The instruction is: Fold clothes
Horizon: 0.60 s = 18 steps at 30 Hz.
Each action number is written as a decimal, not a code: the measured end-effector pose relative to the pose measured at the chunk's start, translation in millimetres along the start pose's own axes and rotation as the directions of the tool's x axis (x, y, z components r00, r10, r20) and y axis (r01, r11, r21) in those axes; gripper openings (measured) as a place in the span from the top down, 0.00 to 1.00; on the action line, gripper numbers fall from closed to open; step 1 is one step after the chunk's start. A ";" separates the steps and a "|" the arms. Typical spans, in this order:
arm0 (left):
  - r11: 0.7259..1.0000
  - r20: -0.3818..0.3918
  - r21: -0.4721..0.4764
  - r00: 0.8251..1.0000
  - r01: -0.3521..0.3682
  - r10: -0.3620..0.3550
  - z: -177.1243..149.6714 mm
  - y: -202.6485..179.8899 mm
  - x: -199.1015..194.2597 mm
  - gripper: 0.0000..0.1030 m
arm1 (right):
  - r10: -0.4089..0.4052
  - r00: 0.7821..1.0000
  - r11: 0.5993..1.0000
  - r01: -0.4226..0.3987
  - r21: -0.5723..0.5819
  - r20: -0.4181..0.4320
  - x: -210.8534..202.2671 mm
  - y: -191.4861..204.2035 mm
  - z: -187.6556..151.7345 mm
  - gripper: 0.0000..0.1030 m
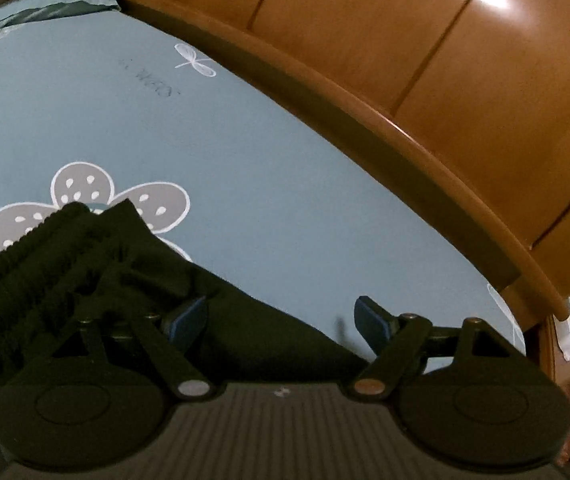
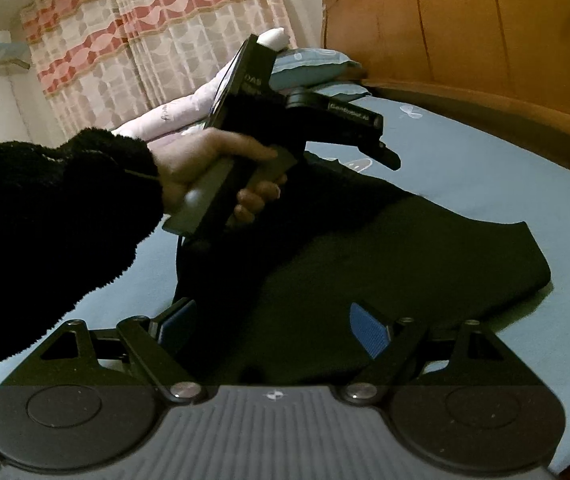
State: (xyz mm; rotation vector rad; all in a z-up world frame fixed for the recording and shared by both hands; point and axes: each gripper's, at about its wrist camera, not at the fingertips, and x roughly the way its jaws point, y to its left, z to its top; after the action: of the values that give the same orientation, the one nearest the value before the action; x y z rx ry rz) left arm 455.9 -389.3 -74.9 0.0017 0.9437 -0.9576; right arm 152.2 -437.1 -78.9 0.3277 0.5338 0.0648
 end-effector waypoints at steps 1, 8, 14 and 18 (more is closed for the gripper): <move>1.000 -0.002 -0.005 1.000 0.000 0.000 1.7 -0.3 -0.7 0.22 | 0.001 1.000 1.000 -0.001 0.000 -0.001 0.5 0.0 -0.2 0.15; 1.000 0.001 0.022 1.000 -0.018 0.018 -0.5 -11.6 -38.0 0.22 | -0.014 0.999 1.000 0.014 -0.001 0.033 -6.5 -4.2 2.1 0.15; 0.996 -0.002 0.071 0.998 -0.061 0.061 -20.0 -19.0 -94.0 0.21 | -0.119 0.989 0.993 0.117 0.037 0.084 -5.6 -32.5 21.5 0.11; 0.991 -0.004 0.088 0.994 -0.104 0.105 -36.0 -19.5 -125.6 0.20 | -0.176 0.983 0.981 0.171 0.094 0.053 12.5 -56.8 31.7 0.11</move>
State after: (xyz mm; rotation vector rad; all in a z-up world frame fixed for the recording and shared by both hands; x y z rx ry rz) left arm 389.6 -300.0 -3.6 0.1286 0.8997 -0.9016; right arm 177.7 -498.2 -77.6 0.3681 0.5032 -0.1383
